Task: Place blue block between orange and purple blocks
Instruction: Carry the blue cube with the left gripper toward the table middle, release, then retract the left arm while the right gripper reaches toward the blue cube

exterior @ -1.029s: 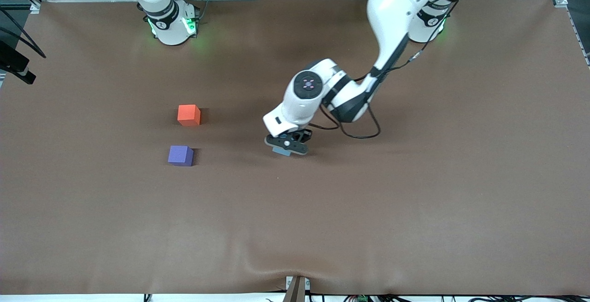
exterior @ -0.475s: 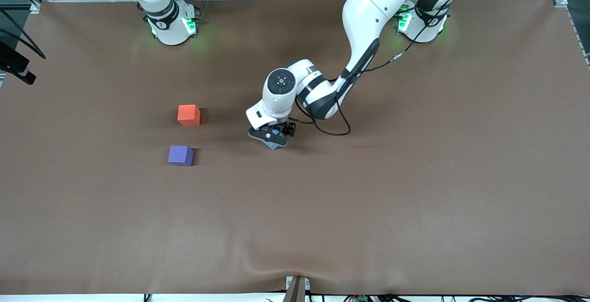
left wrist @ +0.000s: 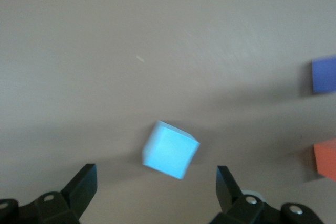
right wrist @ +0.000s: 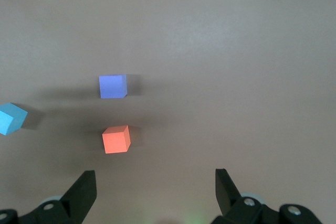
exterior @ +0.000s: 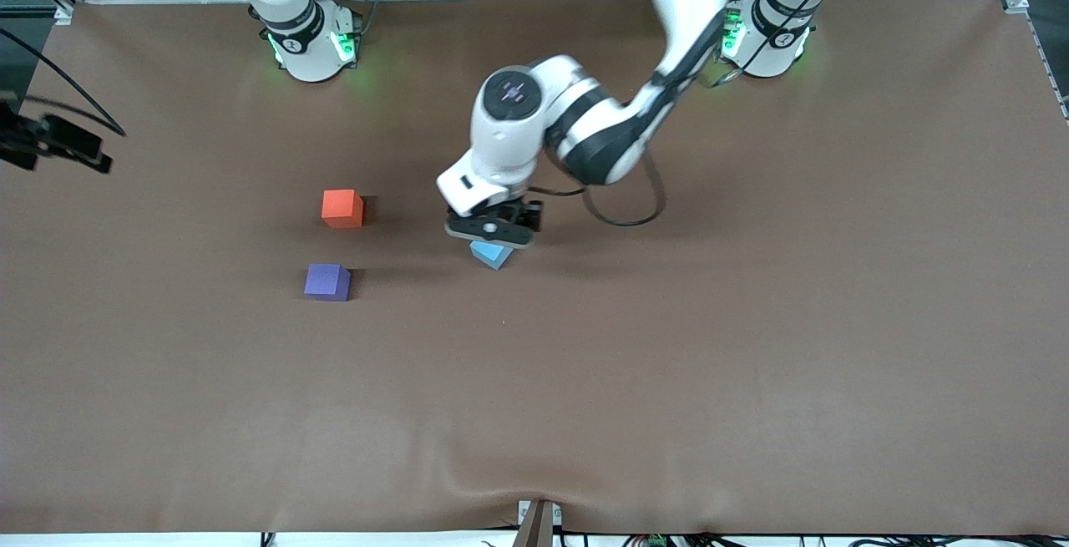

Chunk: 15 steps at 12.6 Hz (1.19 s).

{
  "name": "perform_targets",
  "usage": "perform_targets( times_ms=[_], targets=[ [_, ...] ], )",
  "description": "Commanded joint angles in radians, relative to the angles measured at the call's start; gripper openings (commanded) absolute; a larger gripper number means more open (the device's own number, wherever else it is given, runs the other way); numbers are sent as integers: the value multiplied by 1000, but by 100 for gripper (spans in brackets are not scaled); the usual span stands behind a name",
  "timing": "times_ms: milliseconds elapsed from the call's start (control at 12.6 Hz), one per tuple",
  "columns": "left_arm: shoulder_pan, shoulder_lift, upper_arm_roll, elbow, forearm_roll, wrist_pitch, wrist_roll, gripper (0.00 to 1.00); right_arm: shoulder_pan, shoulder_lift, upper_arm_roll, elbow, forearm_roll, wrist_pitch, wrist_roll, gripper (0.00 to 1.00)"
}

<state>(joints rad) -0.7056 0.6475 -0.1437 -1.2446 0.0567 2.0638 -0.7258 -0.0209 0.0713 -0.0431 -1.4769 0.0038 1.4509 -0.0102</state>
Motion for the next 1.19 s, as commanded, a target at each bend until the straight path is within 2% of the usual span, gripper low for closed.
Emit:
perform_targets(
  times_ms=[0, 79, 317, 554, 871, 1108],
  targets=[
    [124, -159, -4, -62, 15, -158, -18, 100, 19, 33, 5, 30, 2, -12, -7, 100],
    [176, -190, 4, -62, 18, -242, -15, 100, 39, 39, 6, 29, 2, -14, 4, 100],
    [375, -261, 4, -65, 28, -319, 8, 100, 108, 62, 6, 30, 13, -9, 122, 100],
    [547, -301, 7, -61, 31, -395, 38, 100, 136, 96, 6, 29, 113, 5, 220, 100],
    [713, -330, 4, -70, 35, -444, 295, 100, 243, 153, 6, 27, 139, 43, 425, 100],
    [770, -374, -4, -97, 34, -444, 367, 100, 329, 197, 6, 20, 137, 95, 495, 100]
  ],
)
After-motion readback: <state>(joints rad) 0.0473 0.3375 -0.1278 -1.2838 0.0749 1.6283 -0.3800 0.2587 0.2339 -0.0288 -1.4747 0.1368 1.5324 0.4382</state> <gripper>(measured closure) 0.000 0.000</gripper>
